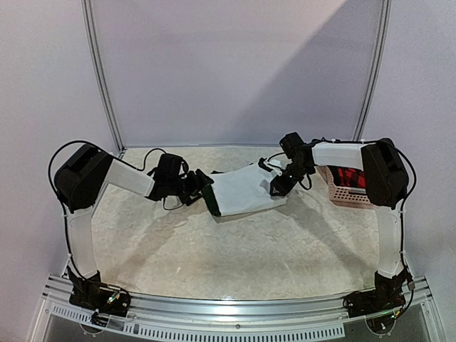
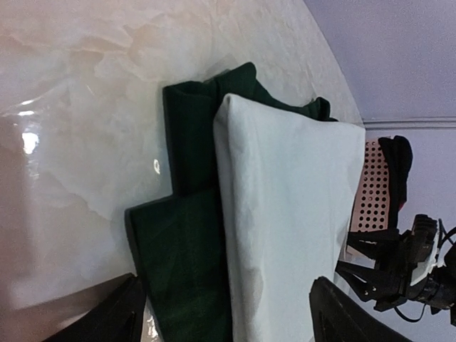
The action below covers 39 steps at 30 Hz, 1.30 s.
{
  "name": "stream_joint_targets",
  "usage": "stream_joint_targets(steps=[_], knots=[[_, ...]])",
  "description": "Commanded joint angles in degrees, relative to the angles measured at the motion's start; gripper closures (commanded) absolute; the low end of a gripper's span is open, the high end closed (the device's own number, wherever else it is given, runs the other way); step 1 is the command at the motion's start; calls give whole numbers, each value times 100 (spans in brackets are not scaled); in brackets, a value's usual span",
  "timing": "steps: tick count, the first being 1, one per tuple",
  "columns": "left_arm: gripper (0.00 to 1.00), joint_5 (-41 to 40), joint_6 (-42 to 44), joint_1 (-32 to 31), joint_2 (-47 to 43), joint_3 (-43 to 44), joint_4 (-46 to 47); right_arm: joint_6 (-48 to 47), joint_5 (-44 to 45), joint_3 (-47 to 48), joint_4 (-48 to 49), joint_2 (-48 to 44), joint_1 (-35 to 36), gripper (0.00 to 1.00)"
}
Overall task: Fold and stack the mixed laundry pile
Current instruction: Pick up the square-folded T-shirt from the center of the board, then move the square folded T-shirt to the corner of the board.
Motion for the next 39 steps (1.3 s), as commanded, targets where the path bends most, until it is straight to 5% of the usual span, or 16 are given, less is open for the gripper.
stream_joint_targets(steps=[1,11,21,31,39], knots=[[18,158,-10,-176,250,401,-835,86,-128,203,-195,215,-30,57],[23,148,-72,-345,666,1109,-1823,104,-234,248,-299,247,-34,57],[52,441,110,-434,1133,1933,-1880,174,-310,283,-391,250,-29,58],[99,171,1869,48,1013,2944,-4421,-56,-123,-19,-1180,-1176,-120,58],[100,-1212,4067,860,1291,4471,-6978,35,-324,-1403,-839,-2735,-126,57]])
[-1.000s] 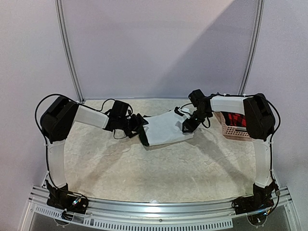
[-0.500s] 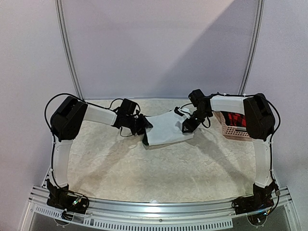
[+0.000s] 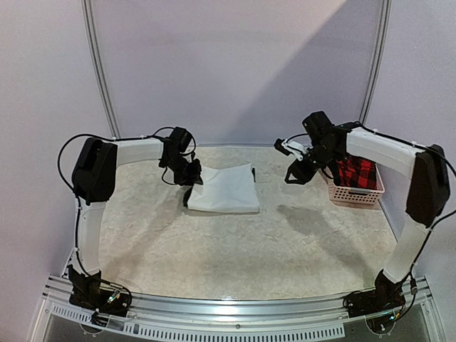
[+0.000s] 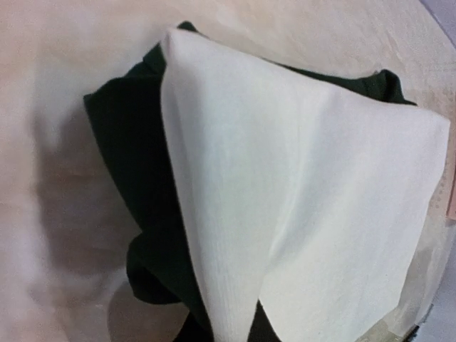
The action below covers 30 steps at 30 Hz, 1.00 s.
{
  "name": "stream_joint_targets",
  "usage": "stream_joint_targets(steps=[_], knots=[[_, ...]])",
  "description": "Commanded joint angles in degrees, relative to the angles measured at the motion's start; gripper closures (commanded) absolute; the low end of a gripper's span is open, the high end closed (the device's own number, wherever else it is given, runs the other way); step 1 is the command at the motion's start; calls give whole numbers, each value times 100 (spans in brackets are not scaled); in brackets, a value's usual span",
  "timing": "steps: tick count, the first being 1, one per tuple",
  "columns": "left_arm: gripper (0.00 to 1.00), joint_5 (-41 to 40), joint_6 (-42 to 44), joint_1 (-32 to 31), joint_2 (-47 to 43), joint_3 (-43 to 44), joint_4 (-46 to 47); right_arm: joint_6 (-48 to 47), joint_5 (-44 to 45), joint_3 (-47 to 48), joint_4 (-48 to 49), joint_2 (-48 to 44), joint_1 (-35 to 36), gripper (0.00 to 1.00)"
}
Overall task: Fold and stack the mixed laundry pile
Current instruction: Move the square folded T-shirt to the corner of the board.
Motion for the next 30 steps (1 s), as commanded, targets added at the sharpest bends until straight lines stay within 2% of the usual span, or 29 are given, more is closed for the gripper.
stream_joint_targets(steps=[1,6,12,18,22,30], knots=[[100,-1309,1611,581,197,860,-2003,-5,-96,-659,163,-545,-16,57],[100,-2389,2285,1043,359,1388,-2595,-54,-158,-749,207,-691,-17,57],[100,-3158,2761,1708,531,1913,-2575,-58,-267,-914,288,-707,-18,57],[100,-3843,3316,1988,1213,3010,-2435,-96,-293,-1013,340,-684,-20,57],[100,-3800,3137,2213,1662,3550,-2217,-87,-298,-1006,341,-619,-15,57],[100,-2733,1976,2951,1958,3669,-1532,-122,-236,-929,289,-341,-15,57]])
